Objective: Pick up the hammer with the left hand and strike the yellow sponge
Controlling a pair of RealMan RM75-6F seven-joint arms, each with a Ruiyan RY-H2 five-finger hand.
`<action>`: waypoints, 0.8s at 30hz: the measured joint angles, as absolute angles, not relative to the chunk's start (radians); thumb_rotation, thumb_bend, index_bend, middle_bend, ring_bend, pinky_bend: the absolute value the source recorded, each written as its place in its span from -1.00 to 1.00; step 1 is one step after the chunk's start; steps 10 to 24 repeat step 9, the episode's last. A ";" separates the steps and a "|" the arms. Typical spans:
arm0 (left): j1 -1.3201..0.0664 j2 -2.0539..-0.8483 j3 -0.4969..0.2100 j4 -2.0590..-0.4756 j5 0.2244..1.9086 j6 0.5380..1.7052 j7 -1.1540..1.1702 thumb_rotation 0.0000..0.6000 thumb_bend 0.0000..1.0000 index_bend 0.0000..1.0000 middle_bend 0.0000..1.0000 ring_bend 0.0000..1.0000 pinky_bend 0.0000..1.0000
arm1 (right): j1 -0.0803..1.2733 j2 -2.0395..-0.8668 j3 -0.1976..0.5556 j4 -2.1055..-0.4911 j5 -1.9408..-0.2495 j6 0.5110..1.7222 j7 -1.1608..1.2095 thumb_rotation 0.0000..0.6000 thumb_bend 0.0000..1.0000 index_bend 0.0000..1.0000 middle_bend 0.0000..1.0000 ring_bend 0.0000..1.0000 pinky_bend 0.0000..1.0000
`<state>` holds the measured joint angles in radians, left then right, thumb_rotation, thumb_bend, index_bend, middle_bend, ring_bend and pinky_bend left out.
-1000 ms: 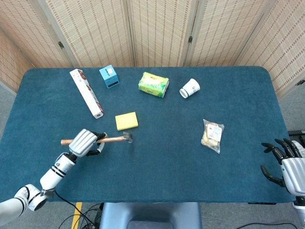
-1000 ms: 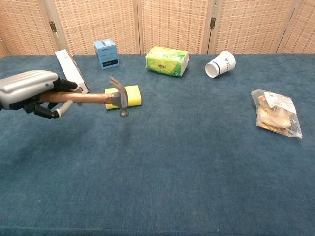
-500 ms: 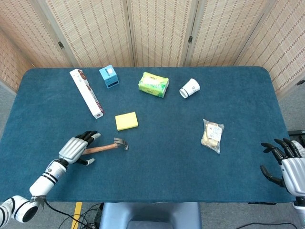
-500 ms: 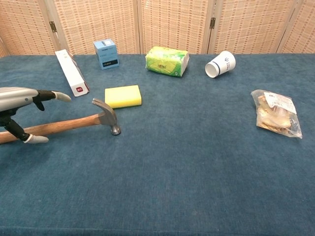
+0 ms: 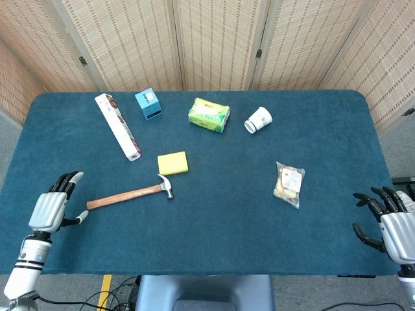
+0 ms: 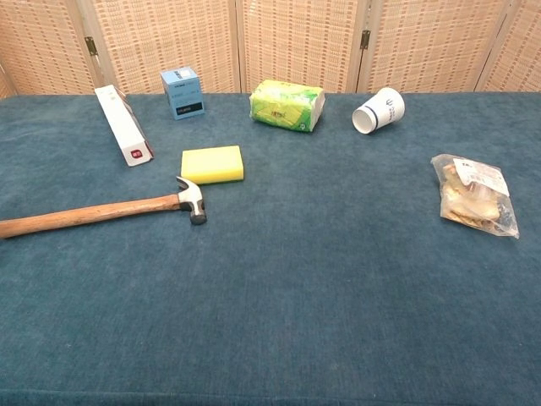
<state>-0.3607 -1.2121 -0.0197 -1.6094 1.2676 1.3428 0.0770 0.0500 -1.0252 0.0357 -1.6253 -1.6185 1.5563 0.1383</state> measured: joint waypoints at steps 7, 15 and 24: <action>-0.253 -1.211 -0.007 -1.647 1.265 1.488 0.176 1.00 -0.46 -0.68 -0.69 -0.78 -0.48 | 0.060 -1.026 0.037 -1.624 -1.613 1.539 0.137 1.00 -0.53 -0.49 -0.19 -0.68 -0.74; -0.227 -1.205 0.001 -1.665 1.272 1.509 0.187 1.00 -0.46 -0.67 -0.69 -0.78 -0.48 | 0.063 -1.027 0.037 -1.624 -1.612 1.534 0.137 1.00 -0.53 -0.49 -0.19 -0.68 -0.74; -0.227 -1.205 0.001 -1.665 1.272 1.509 0.187 1.00 -0.46 -0.67 -0.69 -0.78 -0.48 | 0.063 -1.027 0.037 -1.624 -1.612 1.534 0.137 1.00 -0.53 -0.49 -0.19 -0.68 -0.74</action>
